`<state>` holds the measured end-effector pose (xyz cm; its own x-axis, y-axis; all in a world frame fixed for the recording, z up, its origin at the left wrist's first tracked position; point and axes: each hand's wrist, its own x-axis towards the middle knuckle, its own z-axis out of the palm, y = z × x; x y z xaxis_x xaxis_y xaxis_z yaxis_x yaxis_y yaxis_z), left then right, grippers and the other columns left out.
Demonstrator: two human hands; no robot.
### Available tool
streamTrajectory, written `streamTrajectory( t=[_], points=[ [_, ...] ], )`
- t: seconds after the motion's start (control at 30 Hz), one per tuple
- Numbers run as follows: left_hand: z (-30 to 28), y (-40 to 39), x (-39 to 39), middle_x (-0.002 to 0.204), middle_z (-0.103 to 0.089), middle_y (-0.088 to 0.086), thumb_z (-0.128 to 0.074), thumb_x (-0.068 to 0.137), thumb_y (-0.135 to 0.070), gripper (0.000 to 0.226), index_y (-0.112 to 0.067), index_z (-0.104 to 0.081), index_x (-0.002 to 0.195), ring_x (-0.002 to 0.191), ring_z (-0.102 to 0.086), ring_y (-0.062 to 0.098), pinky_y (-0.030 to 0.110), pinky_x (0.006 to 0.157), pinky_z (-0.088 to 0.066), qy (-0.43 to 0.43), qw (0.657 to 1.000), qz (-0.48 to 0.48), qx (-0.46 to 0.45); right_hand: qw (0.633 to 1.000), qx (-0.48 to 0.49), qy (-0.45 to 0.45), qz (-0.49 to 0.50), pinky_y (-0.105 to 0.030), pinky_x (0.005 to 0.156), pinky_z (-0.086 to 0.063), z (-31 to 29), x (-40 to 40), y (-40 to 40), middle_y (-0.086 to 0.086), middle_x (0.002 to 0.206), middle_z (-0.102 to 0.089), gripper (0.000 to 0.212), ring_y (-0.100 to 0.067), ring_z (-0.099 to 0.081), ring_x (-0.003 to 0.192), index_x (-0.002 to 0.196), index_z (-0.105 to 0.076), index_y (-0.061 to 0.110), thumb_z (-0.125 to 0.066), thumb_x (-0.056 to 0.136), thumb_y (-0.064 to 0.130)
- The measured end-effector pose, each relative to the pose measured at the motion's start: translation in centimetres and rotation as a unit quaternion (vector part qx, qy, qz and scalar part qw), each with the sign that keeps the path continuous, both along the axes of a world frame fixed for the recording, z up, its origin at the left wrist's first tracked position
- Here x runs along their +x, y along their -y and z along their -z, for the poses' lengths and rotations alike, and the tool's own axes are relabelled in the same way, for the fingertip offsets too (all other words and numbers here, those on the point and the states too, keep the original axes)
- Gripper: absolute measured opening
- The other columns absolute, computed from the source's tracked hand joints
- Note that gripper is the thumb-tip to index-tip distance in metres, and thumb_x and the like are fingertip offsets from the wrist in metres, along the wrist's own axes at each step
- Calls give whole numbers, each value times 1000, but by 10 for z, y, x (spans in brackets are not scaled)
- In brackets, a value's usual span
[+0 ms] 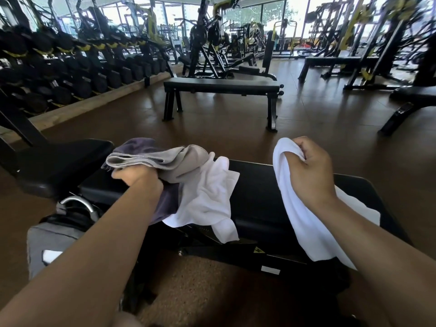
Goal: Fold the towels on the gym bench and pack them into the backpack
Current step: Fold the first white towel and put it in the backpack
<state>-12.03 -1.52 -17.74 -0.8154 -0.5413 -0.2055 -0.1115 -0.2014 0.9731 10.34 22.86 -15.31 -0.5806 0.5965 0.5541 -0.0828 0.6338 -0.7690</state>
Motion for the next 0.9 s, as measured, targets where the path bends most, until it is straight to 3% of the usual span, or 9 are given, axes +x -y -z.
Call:
streamTrajectory(
  t=[0.07, 0.17, 0.23, 0.3, 0.4, 0.53, 0.7, 0.83, 0.9],
  points=[
    [3, 8, 2, 165, -27, 8, -46, 106, -11, 60, -10, -20, 159, 149, -30, 24, 2, 96, -33, -10, 1000, 5, 13, 999, 6, 32, 5, -24, 71, -46, -1, -2, -1, 14, 77, -65, 16, -3, -59, 76, 83, -64, 25, -57, 90, 13],
    [-6, 10, 23, 170, -7, 4, -47, 92, 8, 84, -14, -7, 162, 156, -9, 19, 24, 124, -11, -95, 986, -29, -134, 996, 36, 81, 0, -35, 74, -51, -6, -6, 3, 14, 79, -68, 12, -9, -63, 79, 86, -70, 25, -60, 89, 19],
    [-15, 1, 37, 170, -8, 2, -46, 82, 12, 91, -23, -16, 161, 157, -11, 23, 33, 126, -16, -228, 957, 31, -177, 994, 52, 94, -9, -32, 74, -52, -14, -5, 11, 17, 82, -70, 11, -7, -64, 83, 87, -73, 26, -63, 87, 21],
    [-25, -16, 55, 154, -43, -2, -54, 80, 9, 76, -21, -45, 149, 141, -44, 20, 37, 115, -39, -305, 919, 142, -205, 993, 44, 105, -20, -29, 75, -51, -22, -3, 17, 19, 85, -71, 10, -5, -65, 86, 87, -74, 29, -65, 85, 23],
    [-32, -45, 98, 108, -73, 2, -74, 86, 2, 36, -4, -67, 120, 93, -67, 2, 23, 89, -49, -284, 835, 430, -191, 991, 8, 128, -48, -26, 76, -52, -28, 1, 24, 19, 84, -72, 8, -3, -67, 86, 82, -75, 31, -67, 82, 28],
    [-19, -85, 157, 92, -77, -6, -80, 86, -17, 16, -11, -72, 100, 88, -71, 2, 13, 78, -48, -207, 698, 642, -240, 990, -51, 105, -79, -22, 70, -53, -37, 7, 30, 14, 77, -73, 8, -3, -69, 79, 76, -76, 28, -69, 79, 25],
    [-18, -96, 174, 82, -73, 12, -62, 89, -18, 21, 1, -67, 81, 81, -68, 32, 40, 82, -55, -148, 721, 650, -186, 983, -95, 91, -126, -24, 73, -49, -61, 25, 17, 19, 77, -71, 14, -2, -64, 77, 83, -77, 27, -67, 88, 20],
    [-50, -76, 175, 58, -33, 7, -57, 68, -19, 24, -16, -39, 54, 58, -31, 22, 31, 57, -22, -111, 696, 685, -184, 957, -111, 175, -202, -42, 78, -56, -94, 57, -10, 0, 87, -78, 13, -24, -74, 83, 85, -79, 20, -70, 84, 11],
    [-65, -60, 172, 56, -29, 3, -60, 54, -16, 21, -18, -40, 51, 52, -27, 15, 27, 55, -21, -69, 673, 717, -167, 923, -93, 264, -265, -36, 70, -56, -110, 81, -24, -5, 87, -78, 6, -20, -74, 77, 84, -78, 16, -73, 87, 13]
  ],
)
